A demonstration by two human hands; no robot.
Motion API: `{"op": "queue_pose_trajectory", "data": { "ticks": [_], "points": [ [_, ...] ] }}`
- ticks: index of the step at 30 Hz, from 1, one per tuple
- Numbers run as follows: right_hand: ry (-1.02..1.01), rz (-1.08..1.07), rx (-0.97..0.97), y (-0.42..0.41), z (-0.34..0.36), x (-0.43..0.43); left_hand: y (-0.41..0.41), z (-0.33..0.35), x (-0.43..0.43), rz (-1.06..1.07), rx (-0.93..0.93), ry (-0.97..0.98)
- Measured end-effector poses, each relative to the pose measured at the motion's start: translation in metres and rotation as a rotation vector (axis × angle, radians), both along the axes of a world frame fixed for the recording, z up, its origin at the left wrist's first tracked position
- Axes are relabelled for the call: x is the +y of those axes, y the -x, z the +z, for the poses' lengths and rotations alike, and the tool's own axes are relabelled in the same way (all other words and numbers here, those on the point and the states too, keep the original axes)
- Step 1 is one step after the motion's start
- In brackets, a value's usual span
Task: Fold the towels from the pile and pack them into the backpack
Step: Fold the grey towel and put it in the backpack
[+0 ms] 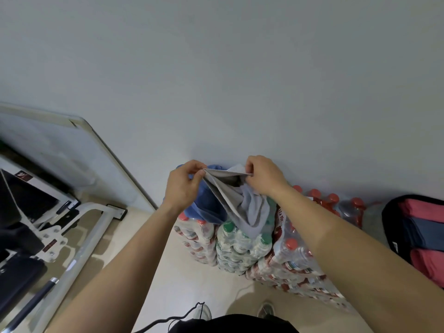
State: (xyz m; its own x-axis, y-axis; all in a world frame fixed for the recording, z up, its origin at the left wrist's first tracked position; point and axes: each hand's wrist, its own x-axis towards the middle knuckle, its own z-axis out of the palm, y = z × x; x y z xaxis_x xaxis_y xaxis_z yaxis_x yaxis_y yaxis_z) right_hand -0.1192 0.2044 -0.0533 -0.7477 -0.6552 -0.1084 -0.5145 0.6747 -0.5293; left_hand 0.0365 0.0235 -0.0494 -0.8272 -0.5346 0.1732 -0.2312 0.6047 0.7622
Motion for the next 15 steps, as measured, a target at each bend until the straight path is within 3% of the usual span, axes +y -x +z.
{"op": "queue_pose_trajectory", "data": {
  "ticks": [9, 15],
  "points": [
    [-0.145, -0.110, -0.033, 0.041, 0.002, 0.053, 0.012, 0.002, -0.033, 0.204, 0.008, -0.035],
    [-0.038, -0.023, -0.123, 0.043, 0.009, 0.085, 0.032, -0.008, -0.045, 0.262, -0.110, -0.041]
  ]
}}
